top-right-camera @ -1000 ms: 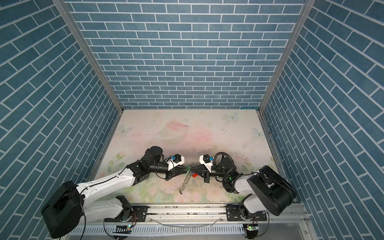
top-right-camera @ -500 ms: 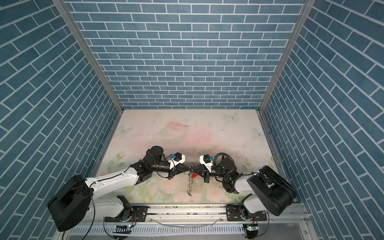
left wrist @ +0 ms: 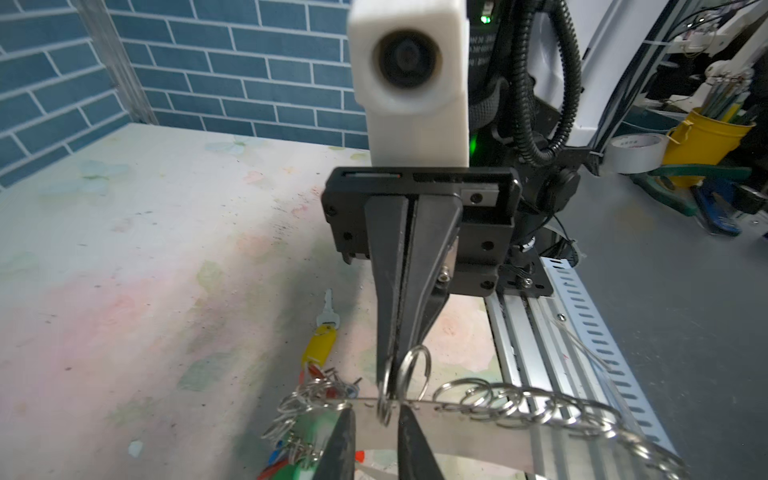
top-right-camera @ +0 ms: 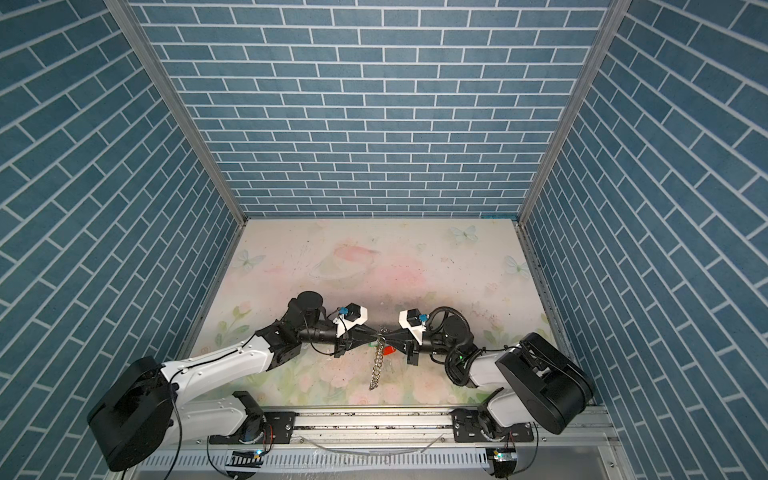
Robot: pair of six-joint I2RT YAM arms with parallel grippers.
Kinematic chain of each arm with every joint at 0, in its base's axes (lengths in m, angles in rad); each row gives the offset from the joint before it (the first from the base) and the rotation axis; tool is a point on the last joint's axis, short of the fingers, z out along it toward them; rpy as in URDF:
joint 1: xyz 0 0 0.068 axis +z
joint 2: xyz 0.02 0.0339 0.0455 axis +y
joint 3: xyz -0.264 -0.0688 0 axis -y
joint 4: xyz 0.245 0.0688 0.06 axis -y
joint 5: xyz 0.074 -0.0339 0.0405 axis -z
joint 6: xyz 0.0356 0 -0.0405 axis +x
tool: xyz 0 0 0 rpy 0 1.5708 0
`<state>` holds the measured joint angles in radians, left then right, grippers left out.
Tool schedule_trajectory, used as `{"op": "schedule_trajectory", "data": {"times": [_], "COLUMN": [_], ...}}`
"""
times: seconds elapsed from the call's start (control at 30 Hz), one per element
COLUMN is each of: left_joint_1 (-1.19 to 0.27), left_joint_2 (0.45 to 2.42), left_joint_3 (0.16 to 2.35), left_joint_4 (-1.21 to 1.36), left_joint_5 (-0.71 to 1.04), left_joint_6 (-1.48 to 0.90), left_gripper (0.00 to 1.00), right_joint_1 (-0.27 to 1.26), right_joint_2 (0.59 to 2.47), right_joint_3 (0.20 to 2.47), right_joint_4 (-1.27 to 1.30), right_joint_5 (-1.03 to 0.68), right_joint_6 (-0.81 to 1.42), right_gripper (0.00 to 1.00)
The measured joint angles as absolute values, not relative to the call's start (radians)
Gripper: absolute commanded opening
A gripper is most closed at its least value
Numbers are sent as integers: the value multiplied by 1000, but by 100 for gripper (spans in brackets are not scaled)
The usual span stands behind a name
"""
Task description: Put the keys on the keyring
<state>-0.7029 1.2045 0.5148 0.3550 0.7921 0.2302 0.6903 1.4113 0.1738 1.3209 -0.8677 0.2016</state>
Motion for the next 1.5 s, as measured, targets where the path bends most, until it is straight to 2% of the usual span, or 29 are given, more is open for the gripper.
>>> {"op": "schedule_trajectory", "data": {"times": [0.43, 0.83, 1.0, 1.17, 1.37, 1.5], "left_joint_1": [-720, -749, -752, -771, -787, -786], "left_joint_2": [1182, 1207, 1207, 1207, 1201, 1172], "left_joint_3": [524, 546, 546, 548, 554, 545], "left_joint_4": [298, 263, 244, 224, 179, 184], "left_joint_5": [759, 700, 717, 757, 752, 695], "left_joint_6": [221, 226, 237, 253, 267, 263], "left_gripper": [32, 34, 39, 48, 48, 41], "right_joint_1": [693, 714, 715, 715, 717, 717], "right_joint_2": [1411, 1348, 1347, 1347, 1347, 1346], "right_joint_3": [174, 175, 175, 175, 175, 175], "right_joint_4": [1312, 1192, 1186, 1180, 1180, 1180], "right_joint_5": [-868, -860, -855, -838, -822, -815], "right_joint_6": [199, 140, 133, 133, 133, 133], "right_gripper": [0, 0, 0, 0, 0, 0]}}
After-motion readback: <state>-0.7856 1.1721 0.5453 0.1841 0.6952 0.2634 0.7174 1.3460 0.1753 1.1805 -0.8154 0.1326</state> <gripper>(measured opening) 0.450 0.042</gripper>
